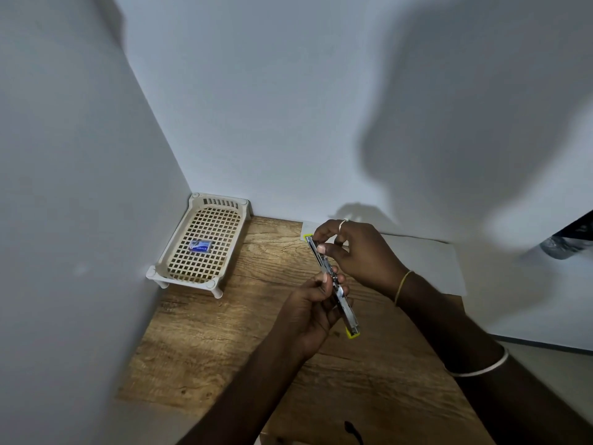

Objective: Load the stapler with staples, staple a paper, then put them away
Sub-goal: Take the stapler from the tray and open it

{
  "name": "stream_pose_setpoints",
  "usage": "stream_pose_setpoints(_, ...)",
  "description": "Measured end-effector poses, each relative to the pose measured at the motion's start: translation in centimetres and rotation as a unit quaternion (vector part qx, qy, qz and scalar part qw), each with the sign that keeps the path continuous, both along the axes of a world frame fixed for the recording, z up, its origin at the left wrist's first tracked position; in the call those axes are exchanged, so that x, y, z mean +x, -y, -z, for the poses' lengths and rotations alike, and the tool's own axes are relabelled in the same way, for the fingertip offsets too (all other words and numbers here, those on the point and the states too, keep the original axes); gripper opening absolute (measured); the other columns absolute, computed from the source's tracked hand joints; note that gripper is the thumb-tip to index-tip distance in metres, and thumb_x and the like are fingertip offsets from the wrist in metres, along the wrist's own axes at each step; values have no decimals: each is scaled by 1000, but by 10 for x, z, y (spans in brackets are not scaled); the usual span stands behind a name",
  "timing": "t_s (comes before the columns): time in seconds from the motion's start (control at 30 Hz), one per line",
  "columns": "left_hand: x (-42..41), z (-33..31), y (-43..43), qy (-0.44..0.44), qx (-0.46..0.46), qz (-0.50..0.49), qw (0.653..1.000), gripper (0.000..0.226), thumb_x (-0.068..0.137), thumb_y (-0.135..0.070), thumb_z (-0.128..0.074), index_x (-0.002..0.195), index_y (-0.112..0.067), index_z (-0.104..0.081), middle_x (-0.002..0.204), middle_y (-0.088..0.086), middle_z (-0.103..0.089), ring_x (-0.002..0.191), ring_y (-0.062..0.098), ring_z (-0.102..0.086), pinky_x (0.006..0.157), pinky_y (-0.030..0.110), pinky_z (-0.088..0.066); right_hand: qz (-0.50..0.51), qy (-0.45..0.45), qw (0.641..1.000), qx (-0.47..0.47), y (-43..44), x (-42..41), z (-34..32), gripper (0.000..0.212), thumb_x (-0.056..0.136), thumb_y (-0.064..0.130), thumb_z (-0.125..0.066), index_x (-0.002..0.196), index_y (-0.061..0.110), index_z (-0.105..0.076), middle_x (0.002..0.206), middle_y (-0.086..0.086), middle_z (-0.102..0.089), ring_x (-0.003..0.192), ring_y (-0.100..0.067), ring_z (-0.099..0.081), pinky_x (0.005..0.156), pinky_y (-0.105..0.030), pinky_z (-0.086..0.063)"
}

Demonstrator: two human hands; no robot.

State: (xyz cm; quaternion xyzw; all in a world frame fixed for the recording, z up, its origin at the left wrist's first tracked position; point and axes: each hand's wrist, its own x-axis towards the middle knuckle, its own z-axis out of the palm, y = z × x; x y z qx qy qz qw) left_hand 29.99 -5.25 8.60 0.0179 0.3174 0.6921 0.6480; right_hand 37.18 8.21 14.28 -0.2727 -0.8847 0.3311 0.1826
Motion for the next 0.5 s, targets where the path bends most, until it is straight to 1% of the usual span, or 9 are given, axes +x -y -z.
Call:
stream_pose_setpoints(0.13, 0, -1, -1, 0, -2, 0, 1000, 16, 87, -11, -64, 92, -9, -78, 92, 6, -73, 78, 17, -72, 73, 33, -63, -4, -3, 1000, -1, 0, -1, -1, 14, 87, 23, -71, 97, 32, -70, 95, 21, -72, 72, -5, -66, 77, -34, -54)
stream_pose_setpoints(0.23, -1, -2, -1, -3, -6, 2, 1000, 16, 87, -11, -64, 90, -10, -80, 92, 5, -73, 78, 16, -72, 73, 33, -63, -6, 5, 1000, 8, -2, -2, -1, 13, 87, 24, -73, 98, 31, -72, 95, 19, -73, 76, -6, -65, 77, -35, -55)
stream_pose_setpoints(0.37, -1, -3, -1, -4, -12, 0, 1000, 17, 87, -10, -63, 89, -10, -80, 91, 6, -72, 76, 17, -71, 71, 34, -62, -19, 17, 1000, 19, -2, -3, -2, 11, 87, 22, -71, 90, 32, -67, 91, 17, -71, 74, -8, -64, 75, -36, -54)
stream_pose_setpoints(0.43, -1, -4, -1, -7, -17, -4, 1000, 16, 85, -9, -63, 91, -9, -78, 90, 6, -72, 75, 17, -70, 70, 33, -62, -31, 20, 999, 23, -2, -3, -2, 14, 89, 19, -68, 86, 31, -62, 89, 15, -70, 67, -6, -65, 71, -34, -54)
stream_pose_setpoints(0.5, 0, -6, -2, -9, -25, -9, 1000, 16, 83, -8, -63, 95, -7, -74, 87, 6, -72, 74, 17, -70, 68, 33, -62, -43, 20, 999, 9, -2, -3, -2, 17, 90, 14, -64, 84, 29, -57, 86, 14, -68, 59, -5, -67, 63, -31, -55)
